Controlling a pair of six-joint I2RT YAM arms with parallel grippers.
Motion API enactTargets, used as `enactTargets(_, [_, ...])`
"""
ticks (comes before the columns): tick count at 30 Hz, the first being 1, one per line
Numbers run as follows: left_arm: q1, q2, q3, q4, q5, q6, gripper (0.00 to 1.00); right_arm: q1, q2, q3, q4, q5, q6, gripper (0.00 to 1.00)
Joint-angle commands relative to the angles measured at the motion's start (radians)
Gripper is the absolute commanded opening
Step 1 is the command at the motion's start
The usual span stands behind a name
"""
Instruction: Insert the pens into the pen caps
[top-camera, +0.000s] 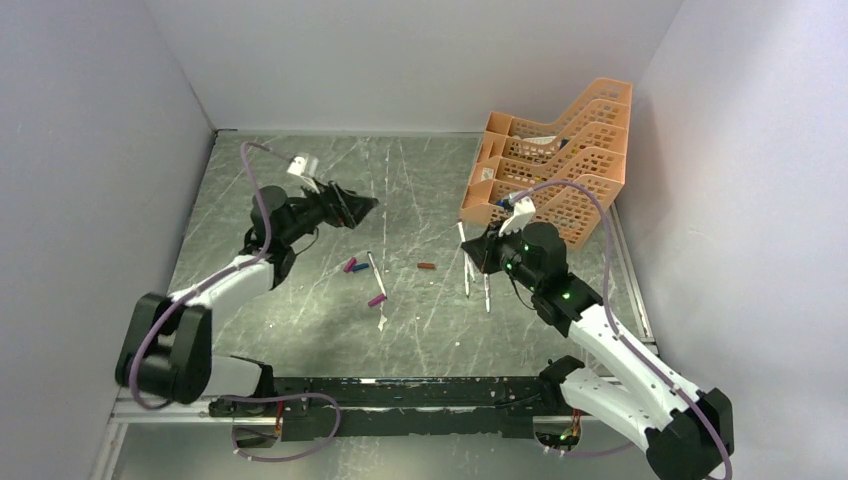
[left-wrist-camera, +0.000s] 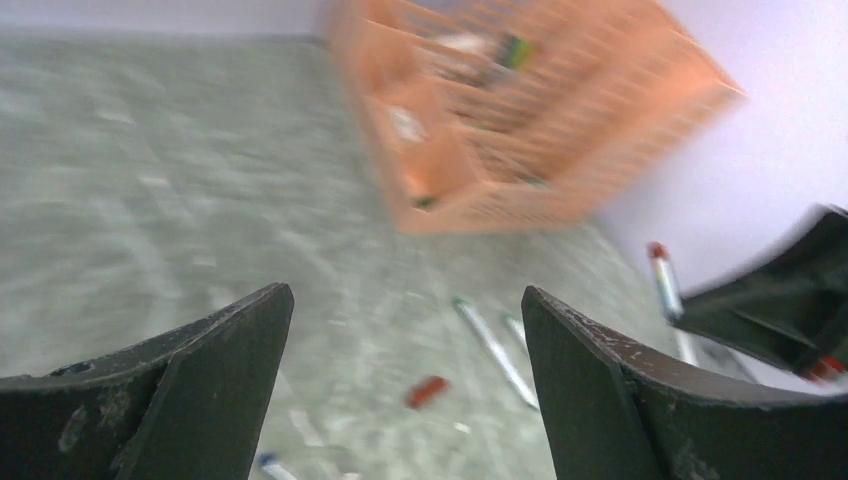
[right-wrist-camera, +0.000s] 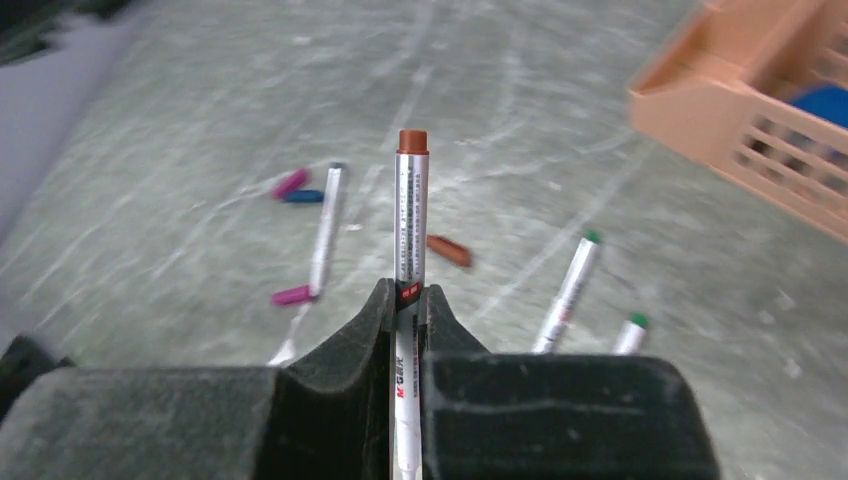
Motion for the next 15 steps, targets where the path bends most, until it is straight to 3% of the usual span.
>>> enactTargets(1, [-0.052, 0.154, -0.031, 0.424, 0.471, -0.346, 0.96, 0.008, -0.054, -0.013, 0.097, -0.356, -0.087, 0.0])
enactTargets(3, [-0.08, 0.224, -0.047, 0.65, 0.544, -0.483, 0.96, 0.01, -0.068, -0.012, 0.107, -0.418, -0.087, 0.0])
enactTargets(5, [-0.104, 0.271, -0.052, 0.769, 0.567, -0.569, 0.96, 0.011, -0.078, -0.014, 0.126, -0.457, -0.084, 0.0])
enactTargets(9, [-0.138, 0.333, -0.05, 0.908, 0.611, -0.676, 1.0, 0.012, -0.076, -0.003, 0.136, -0.488, -0.083, 0.0])
enactTargets(13, [-0.188, 0.397, -0.032, 1.08, 0.638, -0.808, 0.9, 0.016, -0.052, 0.005, 0.152, -0.517, -0.081, 0.0])
enactTargets(15, [-0.217, 0.408, -0.014, 1.062, 0.637, -0.799, 0.88, 0.021, -0.033, 0.01, 0.15, -0.512, -0.084, 0.0])
